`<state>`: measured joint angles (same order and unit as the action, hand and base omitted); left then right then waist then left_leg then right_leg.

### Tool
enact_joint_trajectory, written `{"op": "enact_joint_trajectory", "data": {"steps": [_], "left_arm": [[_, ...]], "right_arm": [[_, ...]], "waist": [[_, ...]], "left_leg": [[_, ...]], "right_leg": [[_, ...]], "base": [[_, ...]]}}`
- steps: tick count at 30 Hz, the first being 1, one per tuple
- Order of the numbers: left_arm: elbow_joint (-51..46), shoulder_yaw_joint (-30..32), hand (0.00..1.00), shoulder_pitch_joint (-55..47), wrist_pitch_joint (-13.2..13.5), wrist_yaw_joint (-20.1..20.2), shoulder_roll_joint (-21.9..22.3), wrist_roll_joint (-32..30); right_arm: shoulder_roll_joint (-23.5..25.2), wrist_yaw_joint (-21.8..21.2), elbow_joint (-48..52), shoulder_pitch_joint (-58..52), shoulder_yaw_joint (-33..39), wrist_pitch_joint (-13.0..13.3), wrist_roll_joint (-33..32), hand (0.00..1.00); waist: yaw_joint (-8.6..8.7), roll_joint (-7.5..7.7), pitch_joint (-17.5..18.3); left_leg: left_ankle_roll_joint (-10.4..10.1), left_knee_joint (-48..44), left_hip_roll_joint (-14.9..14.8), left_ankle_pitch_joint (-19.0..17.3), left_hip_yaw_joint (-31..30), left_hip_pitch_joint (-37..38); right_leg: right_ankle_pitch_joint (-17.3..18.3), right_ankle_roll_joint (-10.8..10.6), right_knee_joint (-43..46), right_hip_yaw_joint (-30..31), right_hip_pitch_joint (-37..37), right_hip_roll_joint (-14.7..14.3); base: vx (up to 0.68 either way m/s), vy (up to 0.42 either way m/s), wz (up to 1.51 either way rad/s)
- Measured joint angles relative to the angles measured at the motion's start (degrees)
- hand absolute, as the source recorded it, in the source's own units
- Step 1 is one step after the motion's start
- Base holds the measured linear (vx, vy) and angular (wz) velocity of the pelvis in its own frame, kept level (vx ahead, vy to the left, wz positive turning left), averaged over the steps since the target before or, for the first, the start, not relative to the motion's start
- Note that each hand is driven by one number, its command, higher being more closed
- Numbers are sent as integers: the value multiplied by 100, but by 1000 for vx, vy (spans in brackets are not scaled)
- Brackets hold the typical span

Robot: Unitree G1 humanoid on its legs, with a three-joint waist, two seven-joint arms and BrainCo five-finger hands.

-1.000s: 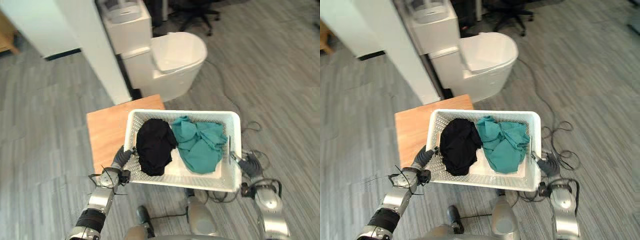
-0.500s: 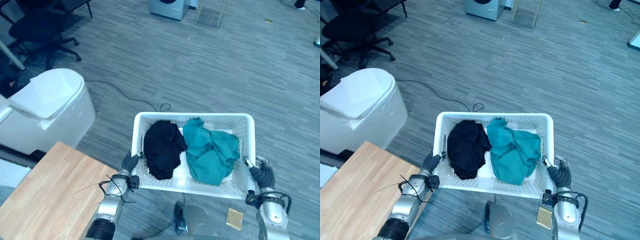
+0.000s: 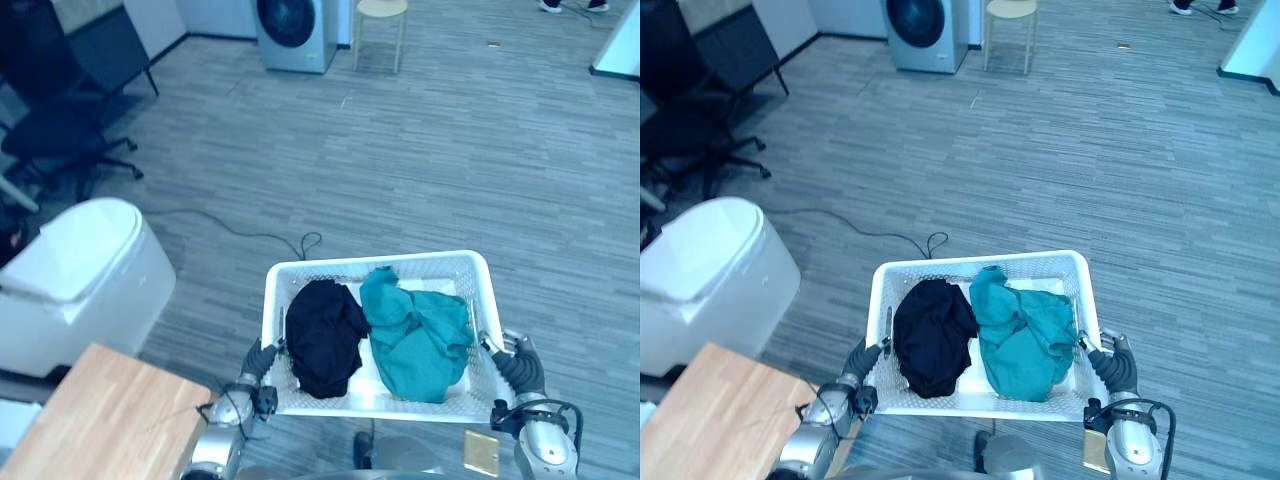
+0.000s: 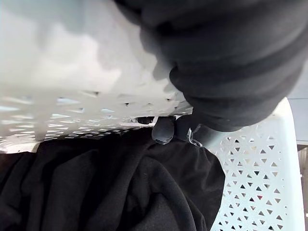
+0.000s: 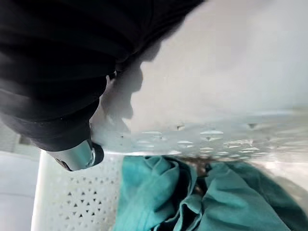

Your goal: Pick up the laundry basket with both hands and put the clothes into the washing machine.

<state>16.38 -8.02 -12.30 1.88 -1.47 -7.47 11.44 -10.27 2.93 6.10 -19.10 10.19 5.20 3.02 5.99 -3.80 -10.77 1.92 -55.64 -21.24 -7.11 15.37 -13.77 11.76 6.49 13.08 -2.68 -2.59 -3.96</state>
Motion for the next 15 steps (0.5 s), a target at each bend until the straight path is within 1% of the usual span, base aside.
{"op": "enact_joint_trajectory", "data": {"steps": [1,2,3,4,5,6,7,8,9,10,11,12,13,14,15], "left_arm": [[-107,112,100,-168,5,-1,2,115],[-121,152,100,-204,6,2,-15,147],[-121,222,100,-224,8,-7,-55,190],[-155,328,100,-261,9,-4,-16,207],[-191,390,100,-306,9,-6,48,207],[-287,456,100,-385,19,-31,115,207],[-299,506,100,-384,42,-62,118,207],[-379,662,100,-360,55,-112,167,207],[-518,716,100,-391,65,-156,220,262],[-568,723,100,-408,79,-190,245,277],[-559,727,100,-408,74,-242,307,311],[-555,722,100,-405,72,-241,301,312],[-557,705,100,-403,74,-239,282,312],[-557,712,100,-406,76,-245,231,312],[-558,679,100,-390,74,-243,139,312]], "right_arm": [[-152,-65,-46,126,-131,-3,-2,100],[-210,-96,-49,188,-210,-4,-3,100],[-241,-133,-66,312,-319,-4,-5,100],[-257,-162,-101,414,-386,-16,-5,100],[-281,-166,-181,481,-407,-2,-6,100],[-333,-162,-455,750,-465,8,-8,100],[-297,-160,-586,909,-512,2,-5,100],[-248,-150,-715,1142,-685,4,-4,100],[-275,-129,-782,1310,-725,13,-6,100],[-274,-139,-837,1355,-712,17,-6,100],[-319,-158,-981,1420,-686,33,-7,100],[-310,-161,-1021,1420,-679,32,-9,100],[-303,-161,-1040,1412,-671,32,-11,100],[-280,-183,-1050,1328,-682,33,-10,100],[-240,-185,-1061,1281,-669,32,-11,100]], "waist": [[-257,44,0],[-301,43,-2],[-337,39,1],[-339,39,-2],[-341,22,14],[-412,23,38],[-429,50,53],[-402,106,41],[-396,116,53],[-398,133,65],[-414,138,71],[-424,156,74],[-427,169,75],[-372,174,68],[-329,178,60]], "left_leg": [[-44,874,634,-307,-321,-212],[-37,1355,698,-312,-291,-291],[-91,2351,777,-273,-288,-460],[-341,3443,921,-75,-419,-490],[-549,3978,1089,58,-640,-421],[-745,4420,1379,689,-1138,-205],[-667,4438,1474,801,-1183,-164],[-442,4096,1620,662,-1187,-294],[-263,3506,1705,299,-1130,-545],[-166,3154,1781,80,-975,-572],[-12,3076,1963,-142,-777,-393],[58,3125,2100,-186,-678,-238],[153,3258,2315,-244,-598,24],[316,3517,2572,-345,-549,438],[520,3755,2756,-471,-548,858]], "right_leg": [[1,3,-7,302,-77,52],[0,3,-58,294,-83,81],[5,-7,-131,285,-82,123],[90,-157,-114,333,-73,158],[141,-246,-112,416,-59,157],[223,-388,-114,649,-35,171],[256,-448,-131,762,-18,231],[311,-545,-148,894,-17,384],[380,-706,-136,1044,-34,519],[399,-842,-70,1129,-25,666],[379,-915,390,1144,-99,890],[394,-939,856,1187,-220,1011],[386,-978,1864,1266,-542,1145],[9,-904,3332,1202,-1096,1313],[-270,-593,4487,1075,-1510,1476]], "base": [[91,117,-135],[151,148,-119],[188,139,-59],[217,152,-46],[281,195,-73],[332,249,-78],[412,316,-78],[447,346,-45],[396,301,-44],[453,354,-54],[371,298,-40],[437,373,-25],[395,359,-12],[474,396,-2],[404,287,6]]}}
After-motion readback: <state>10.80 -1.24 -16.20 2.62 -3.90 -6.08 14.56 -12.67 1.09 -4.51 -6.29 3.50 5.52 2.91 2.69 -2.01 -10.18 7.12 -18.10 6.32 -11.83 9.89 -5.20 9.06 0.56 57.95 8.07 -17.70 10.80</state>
